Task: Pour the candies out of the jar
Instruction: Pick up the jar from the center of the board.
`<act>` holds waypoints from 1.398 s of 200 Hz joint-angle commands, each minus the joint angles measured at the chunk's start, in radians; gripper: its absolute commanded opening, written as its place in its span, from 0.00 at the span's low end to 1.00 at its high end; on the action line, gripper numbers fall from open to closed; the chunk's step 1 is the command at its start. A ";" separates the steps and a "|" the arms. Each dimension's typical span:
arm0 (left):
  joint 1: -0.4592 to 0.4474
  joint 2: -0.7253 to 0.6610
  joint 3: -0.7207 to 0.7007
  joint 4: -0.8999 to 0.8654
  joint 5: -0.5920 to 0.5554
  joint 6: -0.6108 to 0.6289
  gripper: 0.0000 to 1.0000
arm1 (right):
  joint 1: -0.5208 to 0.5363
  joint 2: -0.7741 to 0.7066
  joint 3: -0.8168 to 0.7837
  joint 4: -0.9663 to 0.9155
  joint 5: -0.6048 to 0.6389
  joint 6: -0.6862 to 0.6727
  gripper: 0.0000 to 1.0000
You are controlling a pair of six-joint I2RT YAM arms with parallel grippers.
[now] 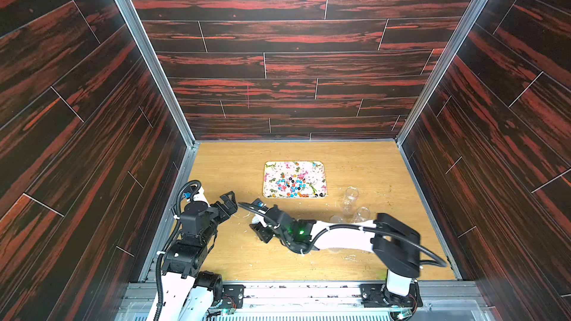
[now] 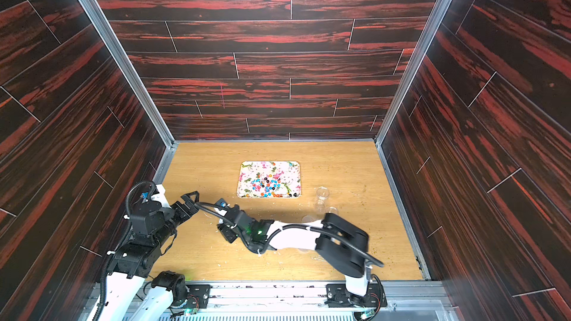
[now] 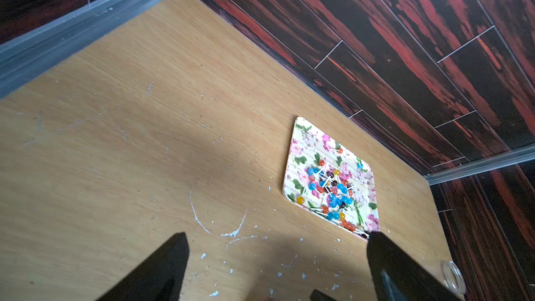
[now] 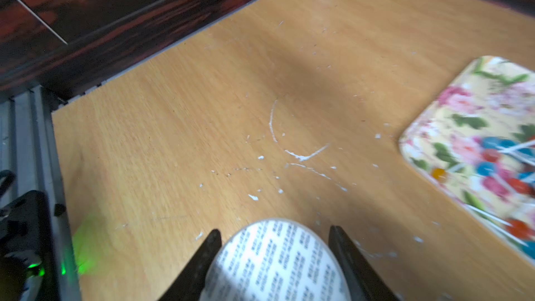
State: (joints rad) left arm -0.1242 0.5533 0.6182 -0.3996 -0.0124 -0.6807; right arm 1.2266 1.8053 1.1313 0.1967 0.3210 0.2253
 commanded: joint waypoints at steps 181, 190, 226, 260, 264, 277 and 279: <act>-0.455 0.201 -0.061 0.546 0.390 0.558 1.00 | -0.229 -0.715 -0.069 -0.503 -0.129 -0.017 0.42; -0.482 0.225 -0.058 0.567 0.406 0.603 1.00 | -0.236 -0.732 -0.064 -0.520 -0.135 -0.018 0.42; -0.551 0.328 -0.030 0.651 0.461 0.748 1.00 | -0.268 -0.785 -0.045 -0.564 -0.191 -0.011 0.42; -0.585 0.429 -0.024 0.827 0.501 0.757 1.00 | -0.285 -0.812 -0.035 -0.579 -0.234 -0.002 0.41; -0.590 0.440 -0.017 0.827 0.509 0.763 1.00 | -0.288 -0.814 -0.031 -0.581 -0.244 0.000 0.41; -0.597 0.469 0.007 0.823 0.543 0.779 1.00 | -0.296 -0.816 -0.023 -0.585 -0.270 0.006 0.41; -0.598 0.473 0.010 0.823 0.550 0.780 1.00 | -0.297 -0.816 -0.023 -0.586 -0.272 0.007 0.40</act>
State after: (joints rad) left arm -0.7074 0.9886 0.5690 0.3260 0.4606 0.0418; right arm 0.9451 1.0115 1.0641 -0.3843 0.1135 0.2165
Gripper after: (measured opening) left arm 0.997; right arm 0.568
